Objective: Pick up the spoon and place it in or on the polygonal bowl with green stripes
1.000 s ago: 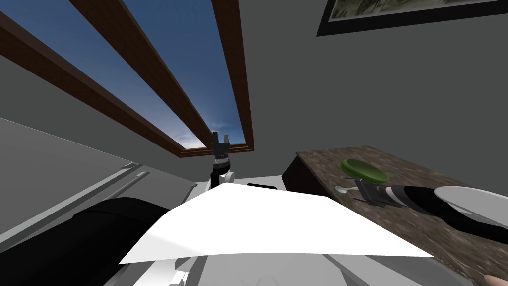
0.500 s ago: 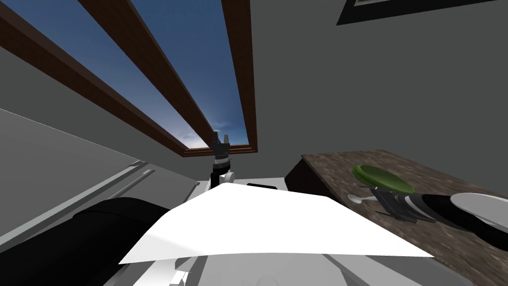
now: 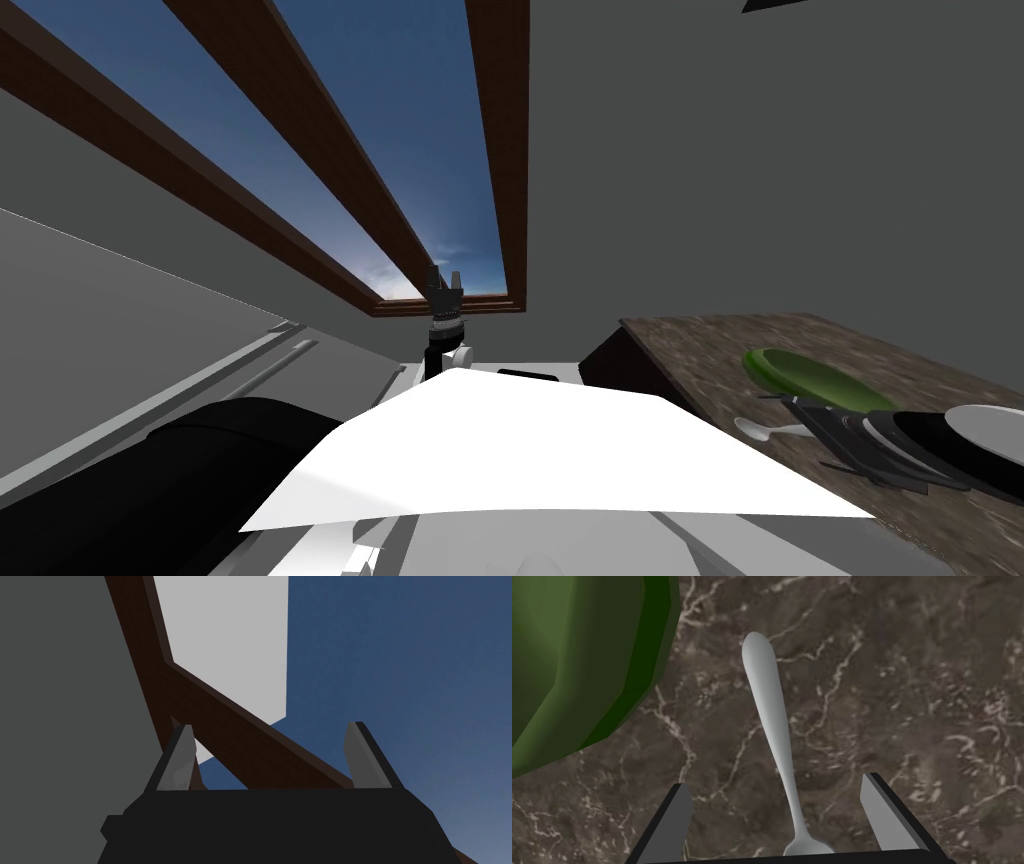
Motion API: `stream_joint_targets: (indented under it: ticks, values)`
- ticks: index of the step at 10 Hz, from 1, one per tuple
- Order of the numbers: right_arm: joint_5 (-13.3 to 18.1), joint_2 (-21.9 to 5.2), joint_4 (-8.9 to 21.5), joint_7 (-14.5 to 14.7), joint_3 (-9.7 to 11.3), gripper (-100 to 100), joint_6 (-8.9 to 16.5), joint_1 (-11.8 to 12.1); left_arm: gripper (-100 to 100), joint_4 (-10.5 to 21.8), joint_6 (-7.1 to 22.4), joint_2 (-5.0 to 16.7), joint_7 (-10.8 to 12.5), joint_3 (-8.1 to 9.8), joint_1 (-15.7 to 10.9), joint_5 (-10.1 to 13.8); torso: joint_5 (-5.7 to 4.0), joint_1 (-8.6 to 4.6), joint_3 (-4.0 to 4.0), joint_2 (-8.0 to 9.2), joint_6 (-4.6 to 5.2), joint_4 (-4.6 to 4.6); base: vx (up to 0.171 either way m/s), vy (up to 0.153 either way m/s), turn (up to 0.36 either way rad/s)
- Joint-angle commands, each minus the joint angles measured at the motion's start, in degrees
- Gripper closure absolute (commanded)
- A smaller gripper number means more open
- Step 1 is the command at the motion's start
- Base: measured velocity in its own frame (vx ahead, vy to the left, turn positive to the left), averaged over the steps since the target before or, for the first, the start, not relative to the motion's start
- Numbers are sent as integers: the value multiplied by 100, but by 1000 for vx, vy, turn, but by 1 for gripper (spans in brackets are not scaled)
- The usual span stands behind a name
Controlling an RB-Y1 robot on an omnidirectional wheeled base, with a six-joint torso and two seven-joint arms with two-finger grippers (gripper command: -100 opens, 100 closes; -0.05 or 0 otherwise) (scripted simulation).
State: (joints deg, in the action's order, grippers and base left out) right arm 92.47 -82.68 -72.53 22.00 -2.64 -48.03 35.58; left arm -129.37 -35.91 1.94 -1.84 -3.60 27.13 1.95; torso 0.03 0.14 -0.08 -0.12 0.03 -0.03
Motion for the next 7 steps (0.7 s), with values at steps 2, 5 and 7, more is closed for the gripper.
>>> stream_joint_targets:
  ticks: [2, 5, 7]
  values:
    - [43, 150, 66, 38, 106, -100, 159, 18, 0, 0, 0, 0, 0, 0, 0, 0, -2, -7, 6, 10, 1, 3, 17, -7, 35]
    - [63, 258, 112, 89, 166, -100, 266, 60, 0, 0, 0, 1, 0, 1, 0, 0, -7, -26, 5, 8, 1, 2, 25, -30, 46]
    - [66, 262, 104, 82, 166, 100, 290, 72, 0, 0, 0, 0, 0, 0, 0, 0, -4, -14, 10, 16, 1, 4, -1, -1, -8]
